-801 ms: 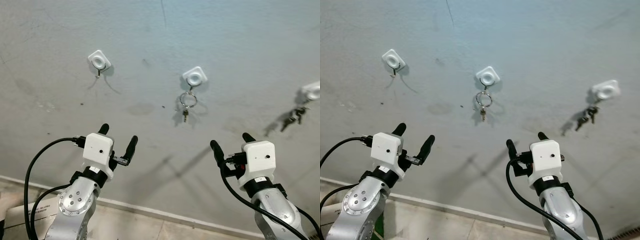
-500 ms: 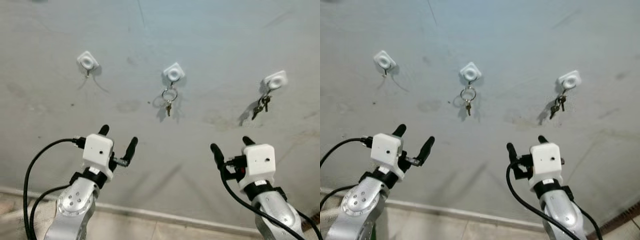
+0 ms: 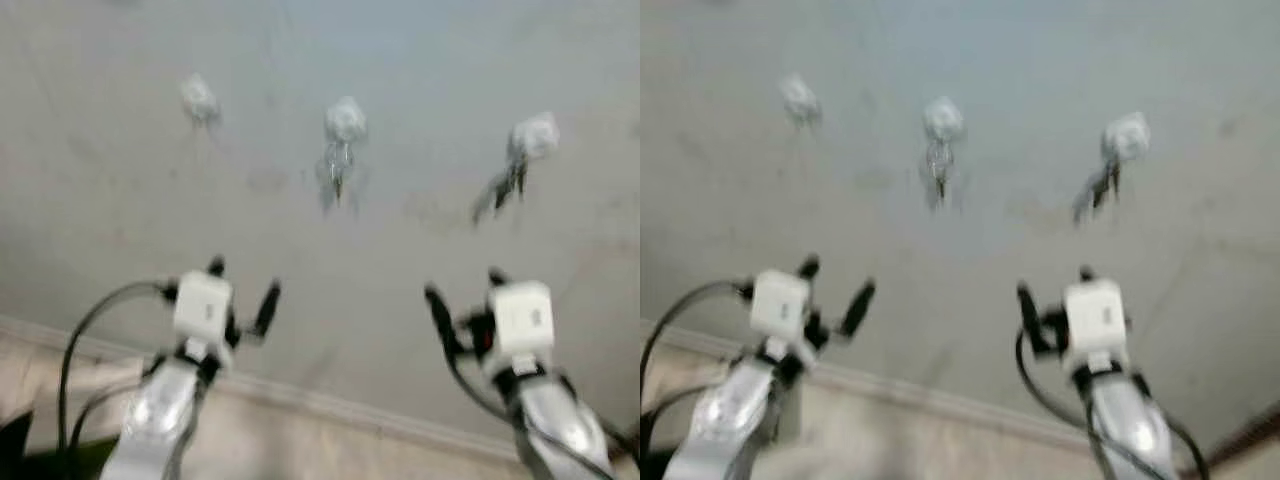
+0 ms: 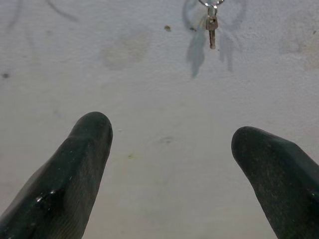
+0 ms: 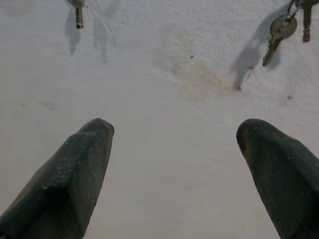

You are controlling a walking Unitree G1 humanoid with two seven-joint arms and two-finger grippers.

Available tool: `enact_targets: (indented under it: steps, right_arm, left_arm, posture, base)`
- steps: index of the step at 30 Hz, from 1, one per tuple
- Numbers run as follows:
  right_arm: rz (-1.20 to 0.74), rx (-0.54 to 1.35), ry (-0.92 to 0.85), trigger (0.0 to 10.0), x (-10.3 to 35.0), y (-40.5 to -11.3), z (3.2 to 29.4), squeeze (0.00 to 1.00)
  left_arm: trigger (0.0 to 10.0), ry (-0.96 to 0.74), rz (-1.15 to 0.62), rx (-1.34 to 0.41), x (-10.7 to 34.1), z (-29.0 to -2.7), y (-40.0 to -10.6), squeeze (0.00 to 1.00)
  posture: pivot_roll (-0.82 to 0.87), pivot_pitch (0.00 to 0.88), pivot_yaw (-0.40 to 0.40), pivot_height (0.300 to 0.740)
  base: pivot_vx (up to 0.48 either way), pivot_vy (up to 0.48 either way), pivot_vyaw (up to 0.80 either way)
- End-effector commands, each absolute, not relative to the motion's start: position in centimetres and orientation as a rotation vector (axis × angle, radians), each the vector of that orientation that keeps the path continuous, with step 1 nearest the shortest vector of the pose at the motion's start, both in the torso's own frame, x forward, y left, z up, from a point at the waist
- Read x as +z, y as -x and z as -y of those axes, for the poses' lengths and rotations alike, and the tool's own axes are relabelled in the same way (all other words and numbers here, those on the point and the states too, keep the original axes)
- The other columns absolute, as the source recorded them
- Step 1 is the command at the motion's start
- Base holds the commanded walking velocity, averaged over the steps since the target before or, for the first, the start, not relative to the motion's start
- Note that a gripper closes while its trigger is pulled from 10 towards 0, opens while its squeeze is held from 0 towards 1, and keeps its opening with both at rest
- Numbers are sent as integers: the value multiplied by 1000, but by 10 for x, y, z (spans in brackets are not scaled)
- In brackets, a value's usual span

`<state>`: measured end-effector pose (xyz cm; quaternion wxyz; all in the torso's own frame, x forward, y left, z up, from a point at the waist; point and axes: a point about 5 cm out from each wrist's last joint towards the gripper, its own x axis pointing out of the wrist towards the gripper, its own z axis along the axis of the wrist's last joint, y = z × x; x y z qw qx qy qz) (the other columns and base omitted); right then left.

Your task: Hang keys on a hook

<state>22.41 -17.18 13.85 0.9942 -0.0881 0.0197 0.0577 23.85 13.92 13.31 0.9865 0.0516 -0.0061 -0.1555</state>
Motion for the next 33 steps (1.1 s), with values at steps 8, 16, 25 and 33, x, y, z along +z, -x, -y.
enact_targets:
  steps: [8, 16, 25, 33]
  right_arm:
    - [-28, 119, 177, 10000, 140, -228, 172, 0]
    - [-25, 123, 182, 10000, 139, -230, 172, 0]
    - [-24, 119, 185, 10000, 140, -230, 174, 0]
    - [-37, 96, 181, 10000, 139, -231, 177, 0]
  left_arm:
    - [10000, -86, 9, -291, 134, -144, -242, 0]
    - [10000, -67, 6, -281, 134, -145, -245, 0]
    - [10000, -62, -3, -288, 132, -143, -244, 0]
    - [10000, -63, -16, -295, 129, -142, -244, 0]
  posture:
    - [46, 0, -14, 740]
    - [46, 0, -18, 740]
    - [41, 0, -19, 740]
    - [29, 0, -10, 740]
  base:
    - [0, 45, 0]
    - [0, 480, 0]
    - [0, 480, 0]
    - [0, 480, 0]
